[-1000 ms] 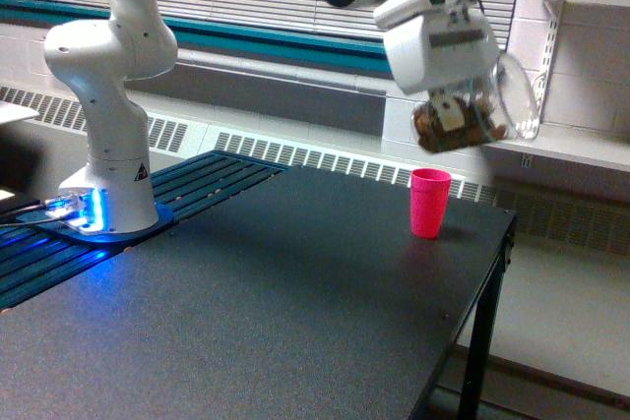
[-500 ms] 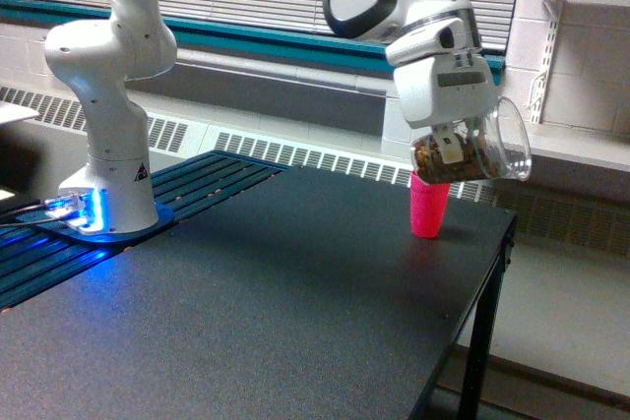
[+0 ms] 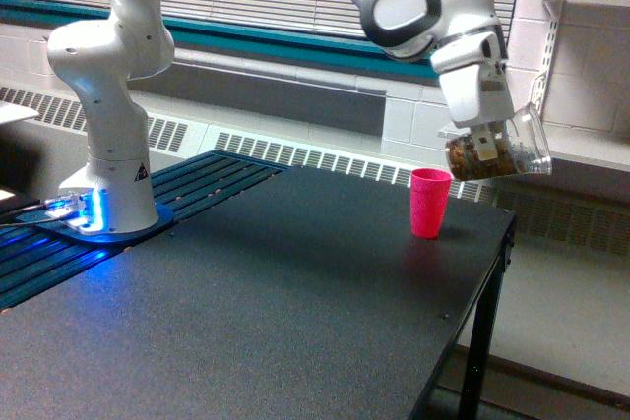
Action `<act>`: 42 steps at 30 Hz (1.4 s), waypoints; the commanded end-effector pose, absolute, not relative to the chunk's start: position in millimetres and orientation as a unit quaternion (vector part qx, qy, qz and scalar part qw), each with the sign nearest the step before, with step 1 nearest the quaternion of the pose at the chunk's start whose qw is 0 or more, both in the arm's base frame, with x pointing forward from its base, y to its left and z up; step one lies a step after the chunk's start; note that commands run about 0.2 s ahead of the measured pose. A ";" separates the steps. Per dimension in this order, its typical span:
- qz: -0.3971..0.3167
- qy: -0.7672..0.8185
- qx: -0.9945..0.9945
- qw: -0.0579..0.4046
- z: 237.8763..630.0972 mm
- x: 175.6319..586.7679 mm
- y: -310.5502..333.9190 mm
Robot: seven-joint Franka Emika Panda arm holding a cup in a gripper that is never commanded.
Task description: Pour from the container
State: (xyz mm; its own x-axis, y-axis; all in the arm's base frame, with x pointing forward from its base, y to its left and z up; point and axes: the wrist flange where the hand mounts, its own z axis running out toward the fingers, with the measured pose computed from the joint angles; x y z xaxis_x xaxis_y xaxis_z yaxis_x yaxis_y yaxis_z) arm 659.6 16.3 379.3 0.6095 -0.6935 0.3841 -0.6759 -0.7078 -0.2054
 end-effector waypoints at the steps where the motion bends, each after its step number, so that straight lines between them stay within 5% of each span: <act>1: -0.228 0.388 -0.893 0.036 377.5 658.5 80.6; 42: -0.255 0.246 -0.935 0.003 380.3 551.7 238.5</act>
